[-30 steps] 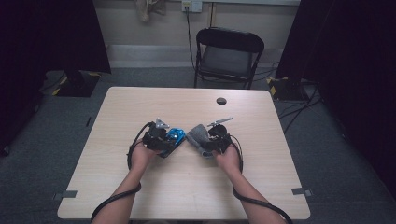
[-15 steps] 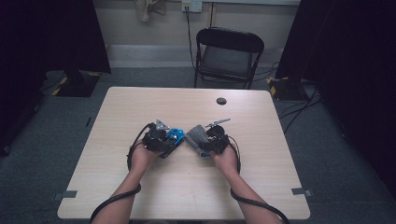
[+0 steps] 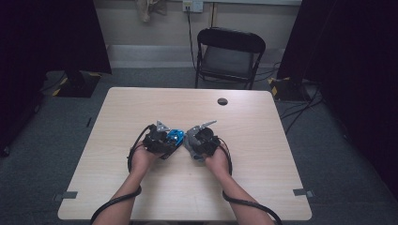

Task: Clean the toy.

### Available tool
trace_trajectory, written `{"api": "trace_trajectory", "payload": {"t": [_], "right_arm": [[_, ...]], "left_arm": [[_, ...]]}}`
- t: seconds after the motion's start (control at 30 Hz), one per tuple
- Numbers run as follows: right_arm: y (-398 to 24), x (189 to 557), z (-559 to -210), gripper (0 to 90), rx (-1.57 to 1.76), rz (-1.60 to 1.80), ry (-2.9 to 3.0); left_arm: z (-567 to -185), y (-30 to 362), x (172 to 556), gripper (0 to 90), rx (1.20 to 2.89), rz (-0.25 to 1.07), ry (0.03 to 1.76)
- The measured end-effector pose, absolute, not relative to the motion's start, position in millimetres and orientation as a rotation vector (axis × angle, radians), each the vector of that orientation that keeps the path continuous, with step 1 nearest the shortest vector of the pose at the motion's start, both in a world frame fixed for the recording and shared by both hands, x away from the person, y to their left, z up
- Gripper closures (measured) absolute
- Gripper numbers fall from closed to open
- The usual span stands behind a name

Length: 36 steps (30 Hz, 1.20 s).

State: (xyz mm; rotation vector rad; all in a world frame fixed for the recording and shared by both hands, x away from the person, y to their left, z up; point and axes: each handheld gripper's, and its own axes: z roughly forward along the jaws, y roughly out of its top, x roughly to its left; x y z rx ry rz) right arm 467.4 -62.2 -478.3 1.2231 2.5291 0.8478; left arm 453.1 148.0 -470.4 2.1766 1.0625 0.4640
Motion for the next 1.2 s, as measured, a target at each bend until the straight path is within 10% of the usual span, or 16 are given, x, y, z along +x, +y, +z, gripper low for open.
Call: {"api": "trace_trajectory", "payload": {"t": [1.2], "right_arm": [[-29,429,-481,68.8,1.058,0.998,2.715]], "left_arm": [[-471,149,452,46.6,2.159,0.467,1.072]]}}
